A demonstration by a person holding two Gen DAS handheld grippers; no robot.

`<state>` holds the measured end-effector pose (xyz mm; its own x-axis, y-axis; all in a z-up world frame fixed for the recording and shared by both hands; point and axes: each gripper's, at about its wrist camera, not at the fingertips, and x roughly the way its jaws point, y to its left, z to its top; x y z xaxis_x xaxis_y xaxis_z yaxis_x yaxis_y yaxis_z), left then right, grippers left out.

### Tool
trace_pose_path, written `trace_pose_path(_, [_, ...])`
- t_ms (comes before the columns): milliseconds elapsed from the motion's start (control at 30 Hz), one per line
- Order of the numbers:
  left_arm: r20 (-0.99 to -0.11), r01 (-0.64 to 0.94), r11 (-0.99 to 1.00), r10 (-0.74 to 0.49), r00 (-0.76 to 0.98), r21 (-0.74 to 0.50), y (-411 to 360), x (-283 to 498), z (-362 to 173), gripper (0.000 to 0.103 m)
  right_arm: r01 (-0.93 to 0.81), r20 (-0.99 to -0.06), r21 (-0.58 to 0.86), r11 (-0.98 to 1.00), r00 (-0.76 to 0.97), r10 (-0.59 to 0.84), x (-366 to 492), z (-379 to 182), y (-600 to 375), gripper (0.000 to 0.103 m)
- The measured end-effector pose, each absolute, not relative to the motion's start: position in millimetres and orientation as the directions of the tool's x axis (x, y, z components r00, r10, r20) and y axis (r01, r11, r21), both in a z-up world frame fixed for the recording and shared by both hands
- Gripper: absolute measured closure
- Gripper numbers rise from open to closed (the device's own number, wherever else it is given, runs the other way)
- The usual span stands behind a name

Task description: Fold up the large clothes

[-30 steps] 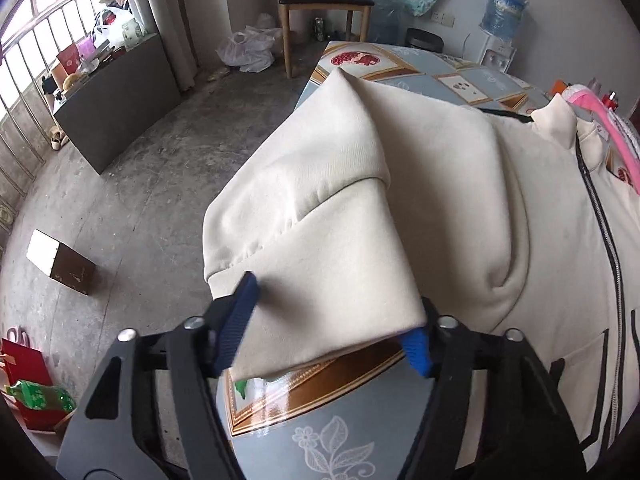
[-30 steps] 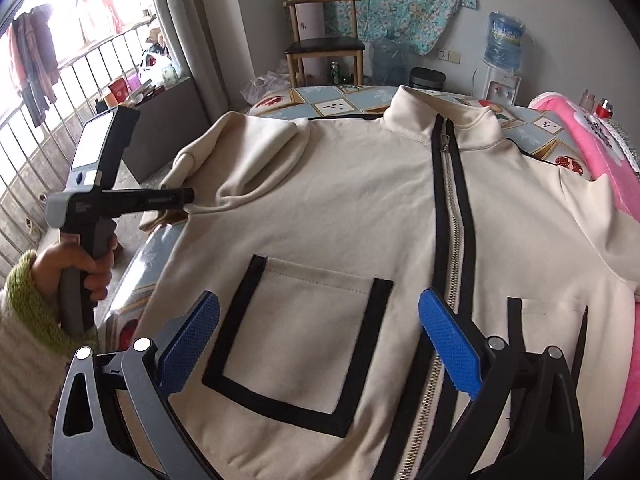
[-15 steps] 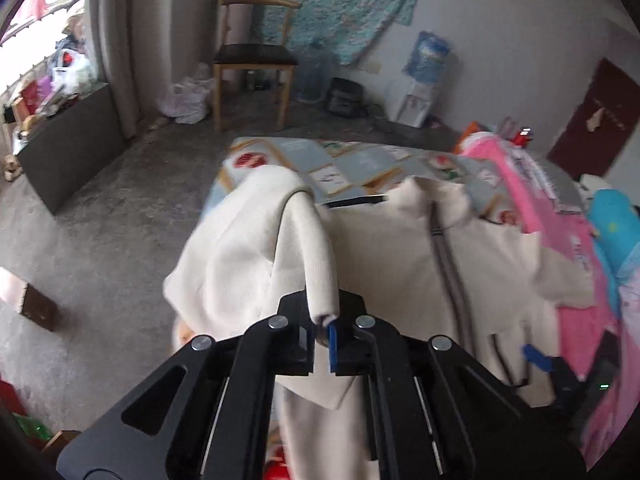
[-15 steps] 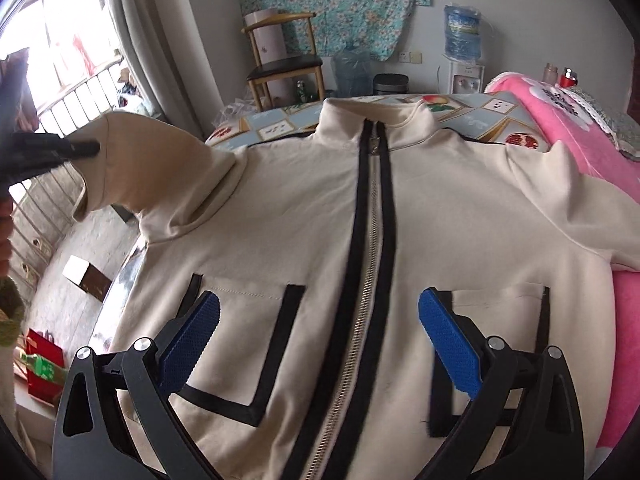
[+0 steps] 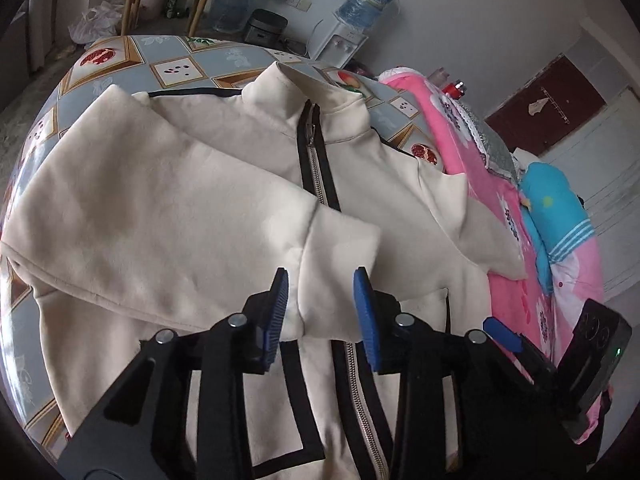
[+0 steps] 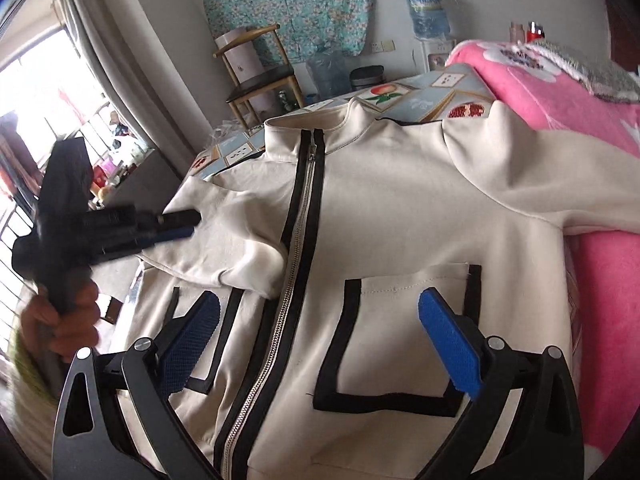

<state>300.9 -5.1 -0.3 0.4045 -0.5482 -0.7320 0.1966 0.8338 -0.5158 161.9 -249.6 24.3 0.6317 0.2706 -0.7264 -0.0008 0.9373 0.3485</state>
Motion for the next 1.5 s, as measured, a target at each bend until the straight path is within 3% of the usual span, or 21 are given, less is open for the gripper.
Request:
trace_pose_path(133, [-0.724, 0.178, 0.854, -0.51, 0.464, -0.488, 23, 279, 2, 0.058, -0.064, -0.672, 0.543, 0.838, 0.565, 0.478, 188, 20, -258, 0.021])
trace_pose_path(400, [-0.869, 0.025, 0.982, -0.177, 0.462, -0.187, 63, 251, -40, 0.058, 0.09, -0.692, 0.692, 0.716, 0.362, 0.624, 270, -38, -253, 0.046])
trace_pose_path(600, [-0.871, -0.017, 0.997, -0.059, 0.488, -0.077, 77, 243, -53, 0.058, 0.159, -0.763, 0.635, 0.756, 0.284, 0.581, 293, -72, -234, 0.064])
trace_pose_path(700, [-0.86, -0.013, 0.998, -0.047, 0.509, -0.062, 80, 241, -54, 0.058, 0.15, -0.81, 0.565, 0.812, 0.291, 0.51, 292, -71, -221, 0.079])
trace_pose_path(733, [-0.857, -0.01, 0.998, -0.042, 0.514, -0.055, 79, 241, -54, 0.059, 0.146, -0.827, 0.534, 0.833, 0.294, 0.479, 292, -69, -218, 0.089])
trace_pose_path(833, [-0.852, -0.006, 0.999, -0.03, 0.523, -0.039, 77, 241, -55, 0.059, 0.119, -0.84, 0.49, 0.863, 0.33, 0.431, 289, -57, -210, 0.098])
trace_pose_path(933, [-0.85, -0.005, 0.999, -0.029, 0.526, -0.037, 77, 241, -55, 0.06, 0.078, -0.815, 0.493, 0.866, 0.391, 0.428, 290, -27, -207, 0.1])
trace_pose_path(1167, [-0.853, -0.031, 0.998, -0.029, 0.521, -0.053, 87, 242, -55, 0.076, 0.017, -0.689, 0.51, 0.86, 0.607, 0.397, 286, 82, -249, 0.101])
trace_pose_path(1333, [-0.853, -0.039, 0.998, -0.028, 0.521, -0.056, 87, 243, -55, 0.077, 0.101, -0.714, 0.546, 0.832, 0.575, 0.399, 276, 70, -300, 0.101])
trace_pose_path(1400, [-0.853, -0.04, 0.998, -0.019, 0.522, -0.047, 85, 243, -55, 0.077, 0.123, -0.758, 0.552, 0.825, 0.487, 0.435, 276, 39, -292, 0.09])
trace_pose_path(1467, [-0.855, -0.045, 0.998, -0.014, 0.518, -0.044, 84, 243, -55, 0.077, 0.13, -0.772, 0.577, 0.806, 0.408, 0.487, 279, 7, -277, 0.053])
trace_pose_path(1500, [-0.857, -0.047, 0.998, -0.014, 0.515, -0.045, 84, 243, -54, 0.077, 0.123, -0.773, 0.584, 0.803, 0.386, 0.503, 283, -6, -267, 0.052])
